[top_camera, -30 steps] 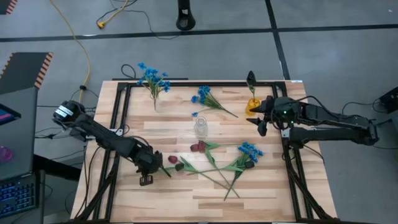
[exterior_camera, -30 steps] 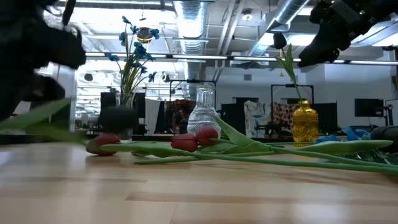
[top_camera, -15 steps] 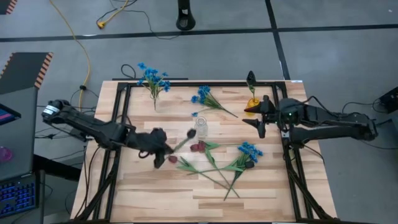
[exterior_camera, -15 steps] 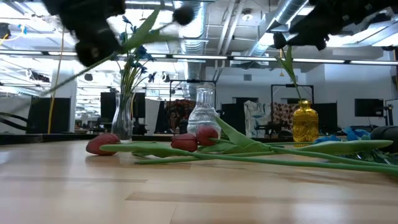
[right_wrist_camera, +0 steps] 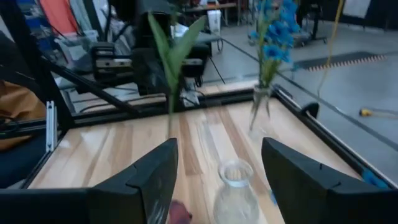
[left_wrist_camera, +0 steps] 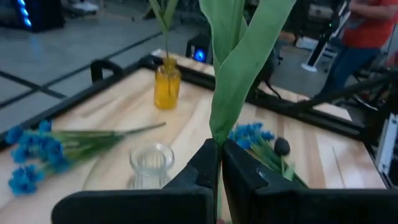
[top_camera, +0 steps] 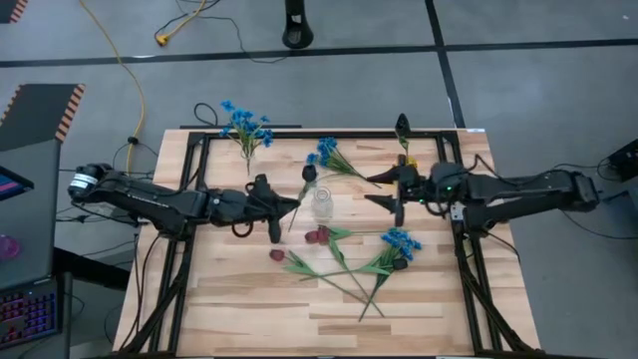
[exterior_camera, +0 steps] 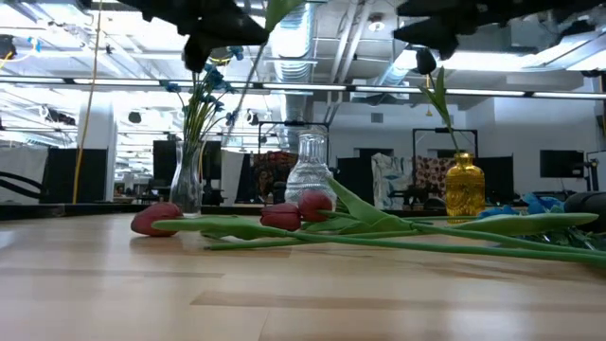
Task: Sort flowers into vase by color
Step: Put the left black flower into the yellow vase
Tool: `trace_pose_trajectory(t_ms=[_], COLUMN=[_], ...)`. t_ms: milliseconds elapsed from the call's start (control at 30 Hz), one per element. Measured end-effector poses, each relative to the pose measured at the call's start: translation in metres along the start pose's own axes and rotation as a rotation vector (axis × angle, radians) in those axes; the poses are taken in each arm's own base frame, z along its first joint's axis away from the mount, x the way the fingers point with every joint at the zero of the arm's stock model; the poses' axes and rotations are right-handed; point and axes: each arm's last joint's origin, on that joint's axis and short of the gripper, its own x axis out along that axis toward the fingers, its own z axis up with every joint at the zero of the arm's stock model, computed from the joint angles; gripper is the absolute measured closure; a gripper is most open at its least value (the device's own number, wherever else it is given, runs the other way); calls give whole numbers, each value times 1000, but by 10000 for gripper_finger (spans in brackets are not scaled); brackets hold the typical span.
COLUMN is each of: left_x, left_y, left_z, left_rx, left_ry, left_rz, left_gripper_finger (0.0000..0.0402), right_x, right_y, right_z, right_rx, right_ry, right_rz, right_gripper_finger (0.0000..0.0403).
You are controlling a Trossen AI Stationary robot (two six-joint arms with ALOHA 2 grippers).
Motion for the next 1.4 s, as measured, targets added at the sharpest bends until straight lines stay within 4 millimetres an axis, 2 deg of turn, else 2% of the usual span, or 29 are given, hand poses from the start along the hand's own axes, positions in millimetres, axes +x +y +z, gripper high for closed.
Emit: trace_pose_trajectory(t_ms=[333,633,933,1400], left_x=[7,6,6,6], left_y=[1,0,0,-1], left_z=[7,11,11,10], left_rx=[22,39,38,63], left_ry=[-87,-119,-119,-113], left_rz=[-6,-14,-20,-40], left_gripper_finger=[401,401,401,401], right_x=[55,88,133,166], right_y=[10,13,21,24], right_z=[-12,-26,-18,-10], right_rx=[4,13,6,4], right_ry=[-149,-263,-263,-244], right_rz=[104,119,189,187], right_gripper_finger=[143,143,143,147])
